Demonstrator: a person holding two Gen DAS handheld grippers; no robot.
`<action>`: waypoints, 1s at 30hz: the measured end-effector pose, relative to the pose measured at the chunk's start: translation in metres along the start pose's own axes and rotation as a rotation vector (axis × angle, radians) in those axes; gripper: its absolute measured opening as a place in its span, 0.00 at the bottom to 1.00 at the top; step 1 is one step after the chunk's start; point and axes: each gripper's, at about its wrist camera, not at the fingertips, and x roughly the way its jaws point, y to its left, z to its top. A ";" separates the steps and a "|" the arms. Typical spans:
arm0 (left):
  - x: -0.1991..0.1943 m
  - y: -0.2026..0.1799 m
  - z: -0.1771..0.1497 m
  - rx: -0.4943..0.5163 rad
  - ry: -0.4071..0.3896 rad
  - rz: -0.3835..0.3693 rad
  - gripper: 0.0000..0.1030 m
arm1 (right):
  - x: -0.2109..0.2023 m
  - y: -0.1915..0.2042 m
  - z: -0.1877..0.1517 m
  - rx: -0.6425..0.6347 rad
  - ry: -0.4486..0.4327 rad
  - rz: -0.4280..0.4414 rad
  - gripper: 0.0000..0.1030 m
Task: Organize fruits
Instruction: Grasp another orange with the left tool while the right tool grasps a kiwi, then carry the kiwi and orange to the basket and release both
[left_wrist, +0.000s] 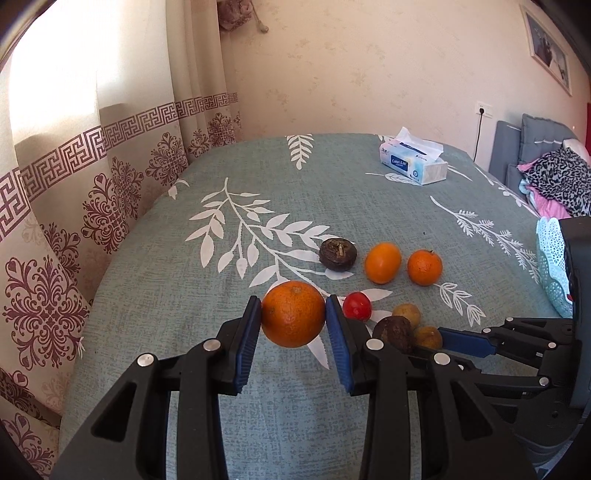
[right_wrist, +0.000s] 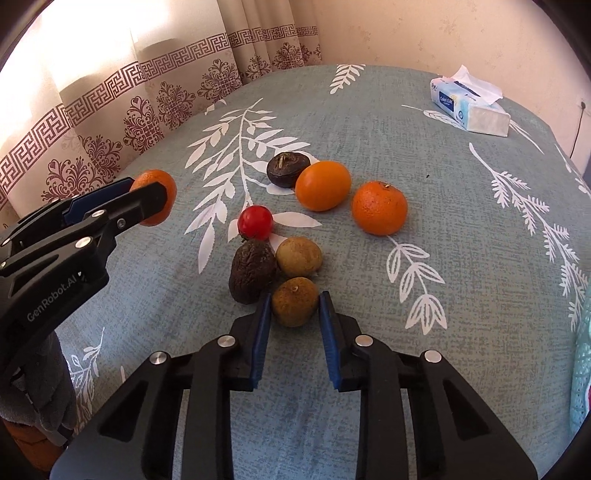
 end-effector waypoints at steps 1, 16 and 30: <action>0.000 -0.001 0.000 0.000 0.000 0.000 0.35 | -0.003 -0.001 -0.001 -0.003 -0.010 -0.014 0.26; -0.005 -0.018 -0.004 0.025 0.000 -0.016 0.35 | -0.063 -0.027 -0.022 0.003 -0.139 -0.215 0.26; -0.010 -0.053 -0.003 0.077 0.000 -0.055 0.35 | -0.105 -0.076 -0.036 0.103 -0.199 -0.305 0.26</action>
